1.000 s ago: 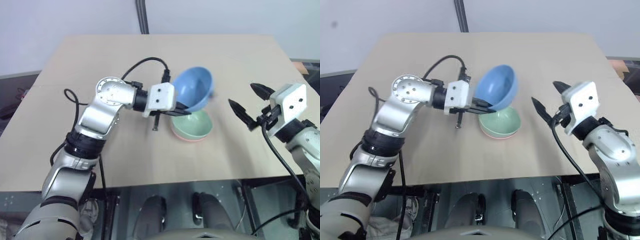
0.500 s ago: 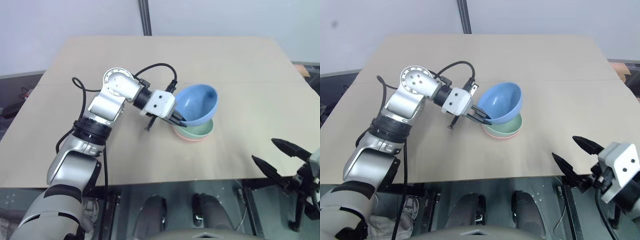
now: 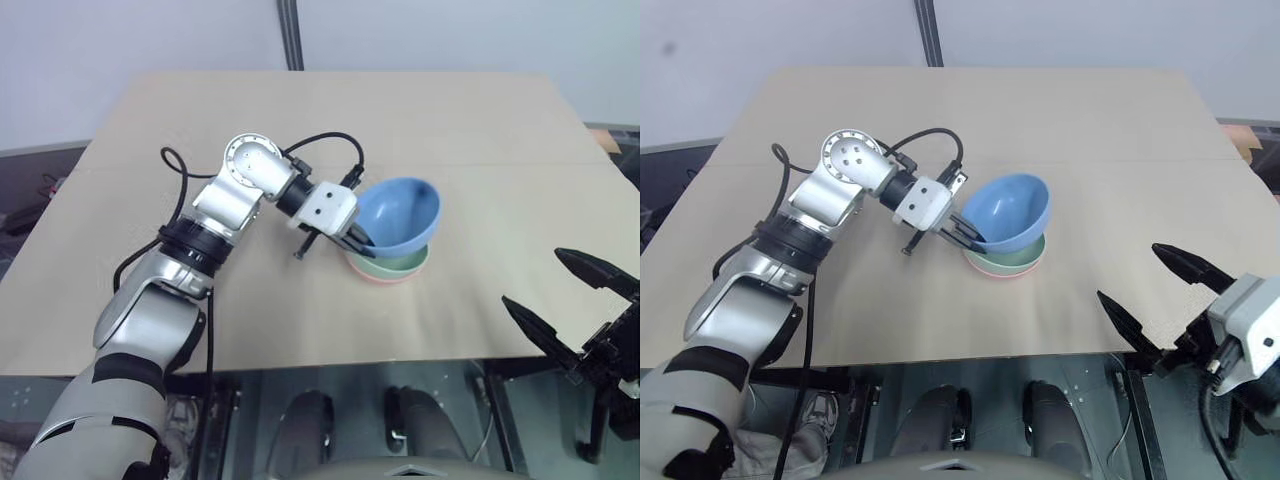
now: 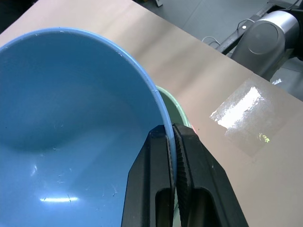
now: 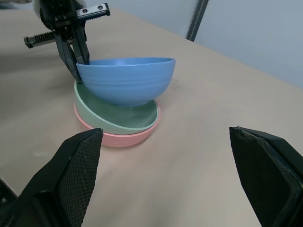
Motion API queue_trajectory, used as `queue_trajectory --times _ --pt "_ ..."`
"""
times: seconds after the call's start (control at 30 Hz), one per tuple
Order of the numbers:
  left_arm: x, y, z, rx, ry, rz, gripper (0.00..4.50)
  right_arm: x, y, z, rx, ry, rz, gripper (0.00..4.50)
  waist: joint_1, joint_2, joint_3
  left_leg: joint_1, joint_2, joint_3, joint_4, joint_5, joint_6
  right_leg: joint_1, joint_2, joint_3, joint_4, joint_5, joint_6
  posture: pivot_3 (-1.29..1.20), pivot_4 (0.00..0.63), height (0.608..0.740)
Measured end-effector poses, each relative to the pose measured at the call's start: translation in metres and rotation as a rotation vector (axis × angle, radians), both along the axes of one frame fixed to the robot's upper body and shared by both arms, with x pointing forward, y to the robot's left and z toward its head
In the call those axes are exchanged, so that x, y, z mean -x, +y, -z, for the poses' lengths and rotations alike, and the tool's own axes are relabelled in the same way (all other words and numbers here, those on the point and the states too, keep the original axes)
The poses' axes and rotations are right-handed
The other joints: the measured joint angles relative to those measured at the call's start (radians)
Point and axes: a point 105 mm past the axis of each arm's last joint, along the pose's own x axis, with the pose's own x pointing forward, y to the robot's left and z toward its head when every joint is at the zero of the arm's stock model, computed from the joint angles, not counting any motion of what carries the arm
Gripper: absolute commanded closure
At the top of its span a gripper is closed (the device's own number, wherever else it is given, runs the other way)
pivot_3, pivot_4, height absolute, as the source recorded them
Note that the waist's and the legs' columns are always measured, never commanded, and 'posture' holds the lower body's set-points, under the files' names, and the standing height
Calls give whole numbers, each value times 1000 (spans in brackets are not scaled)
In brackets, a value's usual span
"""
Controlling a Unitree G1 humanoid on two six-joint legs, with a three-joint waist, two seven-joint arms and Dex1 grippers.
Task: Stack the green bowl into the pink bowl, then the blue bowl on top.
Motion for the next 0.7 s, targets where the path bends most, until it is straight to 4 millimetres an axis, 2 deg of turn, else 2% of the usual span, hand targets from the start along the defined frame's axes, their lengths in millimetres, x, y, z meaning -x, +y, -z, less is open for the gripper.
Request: queue_trajectory --times 0.1,0.13,0.27,0.33,0.4,0.53,0.57,0.63,0.7 --pt "0 2 -4 7 44 -19 2249 -4 4 -2 24 -20 -26 0 0 0 0 0 0 0 0 0 0 0 0 0 0 0 0 0 150 740" --pt "1 0 -5 14 48 -17 1957 -5 4 -2 28 -19 -30 0 0 0 0 0 0 0 0 0 0 0 0 0 0 0 0 0 150 740" --pt "3 -1 -26 92 84 -52 1957 -12 4 -2 36 -22 -47 0 0 0 0 -1 0 0 0 0 0 0 0 1 0 0 0 0 150 740" --pt "2 2 -40 160 99 -115 1957 -15 4 2 39 -1 -65 0 -1 0 0 0 0 0 0 0 0 0 1 1 0 0 0 0 150 740" --pt "2 8 -45 202 123 -169 1957 -17 3 4 41 9 -68 0 -4 0 0 0 1 0 0 0 0 0 2 2 0 0 0 0 150 740" --pt "-3 32 -58 397 228 -371 1957 -31 -3 10 61 32 -80 0 -12 0 0 1 1 1 0 0 0 0 1 2 1 0 0 0 150 740" --pt "-4 44 -61 459 241 -442 1957 -37 -3 11 72 33 -89 0 -15 0 0 2 1 1 0 0 0 0 2 3 1 0 0 0 150 740" --pt "-6 62 -57 535 263 -574 1957 -47 -2 14 81 45 -105 0 -19 0 0 2 1 1 0 0 0 0 2 3 1 0 1 0 150 740" --pt "-6 77 -44 594 297 -704 1957 -55 -2 19 89 64 -107 0 -24 0 0 2 2 0 0 0 0 0 1 3 1 2 3 0 150 740"
